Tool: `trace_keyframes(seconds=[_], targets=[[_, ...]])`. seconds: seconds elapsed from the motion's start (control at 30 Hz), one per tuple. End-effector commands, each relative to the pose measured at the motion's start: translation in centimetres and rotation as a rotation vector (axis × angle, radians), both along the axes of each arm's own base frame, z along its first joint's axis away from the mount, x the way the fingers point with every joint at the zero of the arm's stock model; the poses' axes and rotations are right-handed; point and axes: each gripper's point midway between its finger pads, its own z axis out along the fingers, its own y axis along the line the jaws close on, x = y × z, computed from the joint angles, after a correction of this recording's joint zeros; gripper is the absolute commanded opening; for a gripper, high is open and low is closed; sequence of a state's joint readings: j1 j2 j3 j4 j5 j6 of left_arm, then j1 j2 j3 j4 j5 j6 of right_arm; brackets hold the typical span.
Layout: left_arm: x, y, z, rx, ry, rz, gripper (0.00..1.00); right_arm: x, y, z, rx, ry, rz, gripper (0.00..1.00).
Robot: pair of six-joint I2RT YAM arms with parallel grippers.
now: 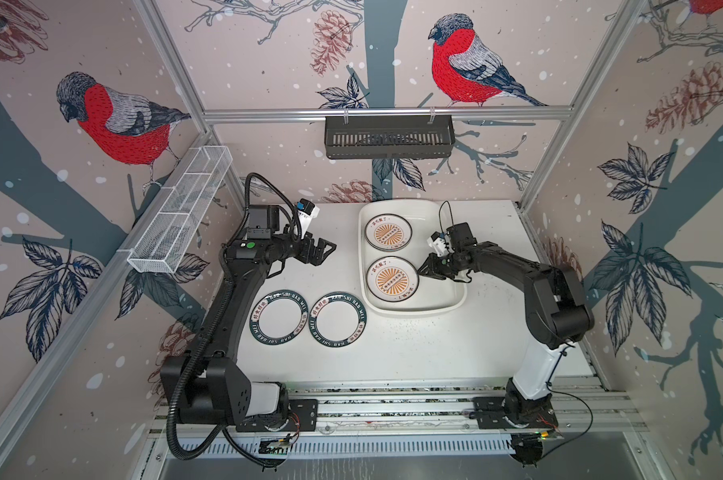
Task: Place the plates into the plastic bin on the countertop
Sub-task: 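Move the left gripper down to the nearer green-rimmed plate's edge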
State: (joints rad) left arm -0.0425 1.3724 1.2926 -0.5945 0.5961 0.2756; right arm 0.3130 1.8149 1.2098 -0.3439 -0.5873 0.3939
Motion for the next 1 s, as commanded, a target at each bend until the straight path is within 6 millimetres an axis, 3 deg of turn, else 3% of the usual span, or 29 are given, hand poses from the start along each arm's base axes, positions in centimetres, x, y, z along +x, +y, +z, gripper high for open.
trace_keyframes(seconds=[0.0,0.2,0.4,0.57,0.87,0.97], targets=[[-0.2,1.0,-2.0,0.086,0.022,-0.003,0.94,0.4,-0.3,2.3,-0.008,-0.063,-0.021,0.21],[-0.3,1.4,-6.8,0.137,0.127,-0.02,0.93,-0.6,-0.3,8.0,0.069,-0.197,-0.056,0.21],[-1.1,1.5,-12.1,0.192,0.331,-0.111,0.85,-3.9,0.5,12.1,0.178,-0.3,-0.033,0.21],[-1.8,1.8,-15.5,0.215,0.434,-0.148,0.81,-6.4,1.3,12.9,0.221,-0.331,-0.004,0.22],[-2.5,1.6,-17.7,0.222,0.511,-0.222,0.77,-7.7,1.2,12.3,0.24,-0.332,0.013,0.23],[-3.1,1.7,-18.6,0.24,0.524,-0.241,0.76,-7.9,1.0,13.2,0.252,-0.36,0.011,0.23]])
